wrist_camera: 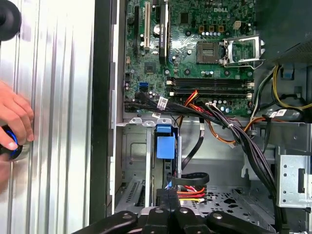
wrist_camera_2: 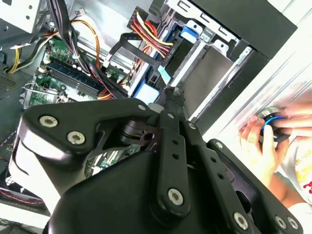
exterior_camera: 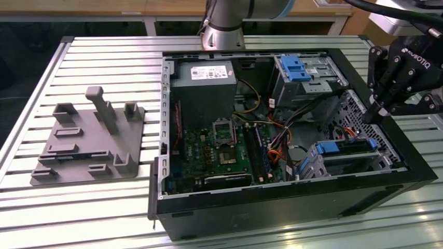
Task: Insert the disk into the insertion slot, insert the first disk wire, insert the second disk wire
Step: 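Insert the second disk wire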
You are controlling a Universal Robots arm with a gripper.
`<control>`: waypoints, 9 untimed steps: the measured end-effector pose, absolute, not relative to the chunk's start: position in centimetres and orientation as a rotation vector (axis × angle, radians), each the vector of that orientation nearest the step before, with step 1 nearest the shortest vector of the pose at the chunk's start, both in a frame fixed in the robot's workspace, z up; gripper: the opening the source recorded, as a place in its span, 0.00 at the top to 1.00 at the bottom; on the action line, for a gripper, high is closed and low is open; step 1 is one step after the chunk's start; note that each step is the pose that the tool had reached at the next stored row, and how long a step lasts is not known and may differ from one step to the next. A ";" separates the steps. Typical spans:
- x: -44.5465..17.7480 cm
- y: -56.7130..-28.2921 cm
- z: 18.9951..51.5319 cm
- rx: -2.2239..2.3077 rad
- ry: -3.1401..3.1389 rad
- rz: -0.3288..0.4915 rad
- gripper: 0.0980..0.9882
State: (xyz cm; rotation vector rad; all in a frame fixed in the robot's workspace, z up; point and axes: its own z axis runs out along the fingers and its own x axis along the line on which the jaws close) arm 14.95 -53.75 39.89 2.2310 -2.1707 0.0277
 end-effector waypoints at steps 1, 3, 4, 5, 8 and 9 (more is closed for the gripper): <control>14.9 -53.8 39.9 2.231 -2.171 0.028 1.00; 14.9 -53.8 39.9 2.231 -2.171 0.028 1.00; 14.9 -53.8 39.9 2.231 -2.171 0.028 1.00; 14.9 -53.7 39.9 2.231 -2.171 0.028 1.00; 14.9 -53.8 39.9 2.231 -2.171 0.028 1.00; 14.9 -53.7 39.9 2.231 -2.171 0.028 1.00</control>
